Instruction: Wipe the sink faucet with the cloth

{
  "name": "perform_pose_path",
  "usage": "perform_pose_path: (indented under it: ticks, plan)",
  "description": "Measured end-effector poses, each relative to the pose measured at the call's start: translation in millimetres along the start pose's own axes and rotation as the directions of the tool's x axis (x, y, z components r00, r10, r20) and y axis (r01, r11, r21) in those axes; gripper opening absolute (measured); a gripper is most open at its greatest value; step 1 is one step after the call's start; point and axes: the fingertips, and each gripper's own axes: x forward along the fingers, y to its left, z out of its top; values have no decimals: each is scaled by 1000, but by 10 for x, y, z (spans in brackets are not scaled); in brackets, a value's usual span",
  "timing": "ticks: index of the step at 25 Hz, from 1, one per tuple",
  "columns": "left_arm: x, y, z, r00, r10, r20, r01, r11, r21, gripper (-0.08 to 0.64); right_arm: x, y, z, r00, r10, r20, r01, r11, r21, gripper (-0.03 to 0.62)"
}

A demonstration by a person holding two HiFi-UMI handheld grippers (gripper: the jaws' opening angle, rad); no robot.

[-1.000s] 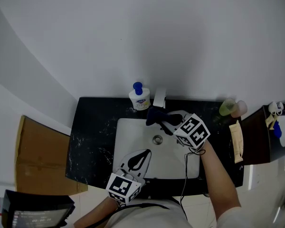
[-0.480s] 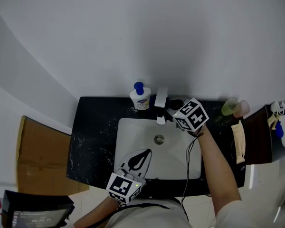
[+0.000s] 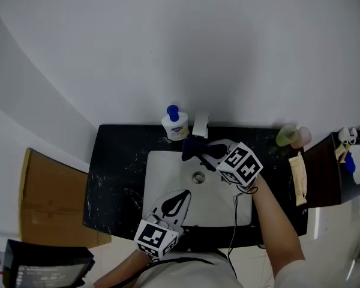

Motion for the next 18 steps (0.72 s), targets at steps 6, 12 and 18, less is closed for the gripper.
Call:
perform_pose_path:
  ticks: [6,12,18]
  plan:
    - [26,17,32,1000,-1,4,1,1000,6,2,57,-88,33,1000,-19,-2,19,1000,-10,55]
    - [0,50,19,1000,12,-3,-12,1000,4,2,239,-510,210,992,-116,43,116,993,7,55]
    - [-18,94,27,1000,22,-3,-22,1000,5,2,182,-611,255,973,-223,57,227,970,-87,54]
